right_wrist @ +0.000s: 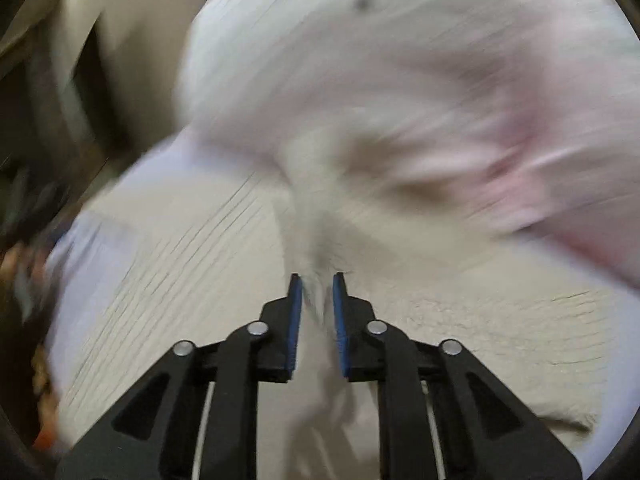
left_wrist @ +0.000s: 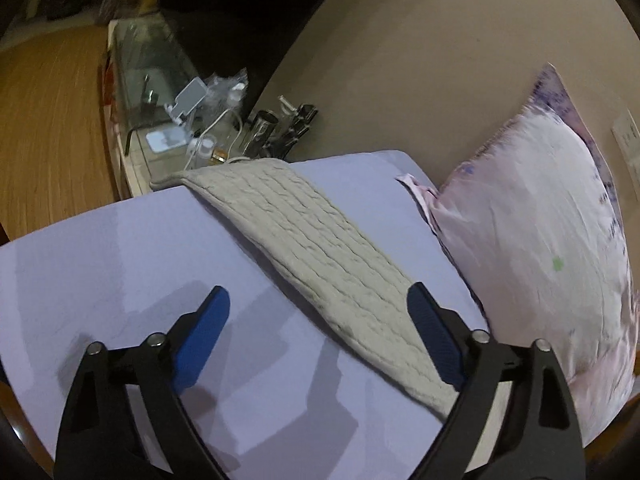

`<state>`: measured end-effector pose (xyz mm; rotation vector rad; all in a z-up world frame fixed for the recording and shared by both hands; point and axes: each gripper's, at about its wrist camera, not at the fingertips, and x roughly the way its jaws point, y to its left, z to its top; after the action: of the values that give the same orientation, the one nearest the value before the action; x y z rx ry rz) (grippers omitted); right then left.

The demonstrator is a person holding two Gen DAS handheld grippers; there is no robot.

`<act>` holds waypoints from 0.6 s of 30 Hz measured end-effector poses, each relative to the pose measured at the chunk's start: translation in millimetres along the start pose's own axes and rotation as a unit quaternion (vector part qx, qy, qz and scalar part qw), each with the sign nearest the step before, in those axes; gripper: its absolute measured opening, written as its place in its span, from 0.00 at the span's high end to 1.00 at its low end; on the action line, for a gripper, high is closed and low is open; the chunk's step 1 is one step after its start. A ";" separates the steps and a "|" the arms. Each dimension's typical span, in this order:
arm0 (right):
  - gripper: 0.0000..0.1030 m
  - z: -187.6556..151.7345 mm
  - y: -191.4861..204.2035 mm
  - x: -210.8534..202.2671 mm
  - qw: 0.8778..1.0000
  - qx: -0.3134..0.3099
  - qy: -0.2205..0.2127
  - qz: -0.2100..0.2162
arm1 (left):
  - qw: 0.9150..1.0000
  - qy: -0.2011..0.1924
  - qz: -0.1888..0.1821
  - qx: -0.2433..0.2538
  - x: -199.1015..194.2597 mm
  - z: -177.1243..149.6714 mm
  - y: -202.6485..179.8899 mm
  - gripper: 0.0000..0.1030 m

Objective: Fold small clothes

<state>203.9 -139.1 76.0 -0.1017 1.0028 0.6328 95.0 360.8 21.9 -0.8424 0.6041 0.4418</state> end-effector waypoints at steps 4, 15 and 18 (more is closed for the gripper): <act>0.31 -2.4 -15.7 -35.0 0.998 0.024 -0.061 -0.010 | 0.999 0.006 -0.003 -0.034 10.3 10.2 13.3 0.19; 0.23 -33.4 -100.6 -93.9 0.980 0.157 -0.117 -0.021 | 0.991 0.026 0.001 -0.127 39.6 51.5 47.2 0.90; 0.22 -43.9 -117.3 -109.0 0.975 0.178 -0.130 -0.026 | 0.998 0.009 0.022 -0.066 30.6 54.9 15.3 0.94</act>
<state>193.1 -299.7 116.5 0.2644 0.8428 0.3986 126.4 417.4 21.9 -0.9615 0.6153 0.5195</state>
